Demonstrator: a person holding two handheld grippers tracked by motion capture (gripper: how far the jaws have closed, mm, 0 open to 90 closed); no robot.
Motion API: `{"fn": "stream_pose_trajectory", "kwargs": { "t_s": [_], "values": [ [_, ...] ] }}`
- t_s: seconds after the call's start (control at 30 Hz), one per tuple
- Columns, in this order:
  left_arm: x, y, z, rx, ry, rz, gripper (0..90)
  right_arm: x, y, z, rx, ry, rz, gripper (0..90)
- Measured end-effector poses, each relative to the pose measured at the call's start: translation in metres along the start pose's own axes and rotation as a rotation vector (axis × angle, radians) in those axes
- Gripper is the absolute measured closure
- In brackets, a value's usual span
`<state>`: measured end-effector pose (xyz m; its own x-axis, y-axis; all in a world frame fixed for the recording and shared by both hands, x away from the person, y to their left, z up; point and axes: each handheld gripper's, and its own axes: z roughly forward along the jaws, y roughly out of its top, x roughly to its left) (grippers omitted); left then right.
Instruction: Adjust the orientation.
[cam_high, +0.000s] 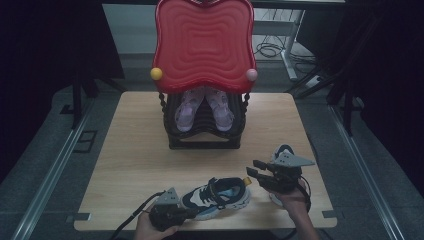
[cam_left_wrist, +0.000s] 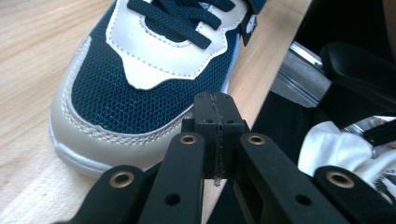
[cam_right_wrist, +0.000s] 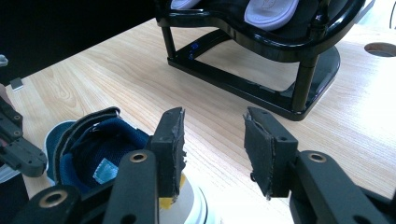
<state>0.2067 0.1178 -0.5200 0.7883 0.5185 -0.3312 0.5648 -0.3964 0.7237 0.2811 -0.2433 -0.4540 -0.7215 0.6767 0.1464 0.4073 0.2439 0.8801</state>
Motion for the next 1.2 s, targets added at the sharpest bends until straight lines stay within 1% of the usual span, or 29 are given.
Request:
{"fn": "stream_pose_trajectory", "kwargs": {
  "t_s": [0.07, 0.33, 0.47, 0.6, 0.9, 1.1, 1.2],
  "values": [
    [0.002, 0.000, -0.001, -0.002, 0.014, -0.003, 90.0, 0.000, 0.000, 0.000, 0.000, 0.000, 0.001, 57.7],
    [0.013, 0.002, -0.003, -0.007, 0.014, -0.029, 90.0, -0.001, 0.000, -0.002, 0.000, -0.004, 0.009, 57.6],
    [0.021, 0.001, -0.006, -0.023, 0.027, -0.055, 90.0, -0.001, 0.000, -0.004, -0.003, -0.005, 0.008, 57.7],
    [0.028, 0.001, -0.008, -0.031, 0.044, -0.070, 90.0, -0.001, 0.000, -0.006, -0.007, -0.011, 0.010, 57.7],
    [0.044, 0.009, -0.010, -0.037, 0.066, -0.097, 90.0, -0.001, -0.001, -0.011, -0.006, -0.013, 0.012, 57.6],
    [0.051, 0.014, -0.009, -0.044, 0.081, -0.107, 90.0, 0.001, -0.001, -0.011, -0.002, -0.016, 0.008, 57.6],
    [0.055, 0.017, -0.009, -0.056, 0.083, -0.114, 90.0, 0.002, -0.001, -0.012, 0.001, -0.015, 0.009, 57.6]
  ]
}}
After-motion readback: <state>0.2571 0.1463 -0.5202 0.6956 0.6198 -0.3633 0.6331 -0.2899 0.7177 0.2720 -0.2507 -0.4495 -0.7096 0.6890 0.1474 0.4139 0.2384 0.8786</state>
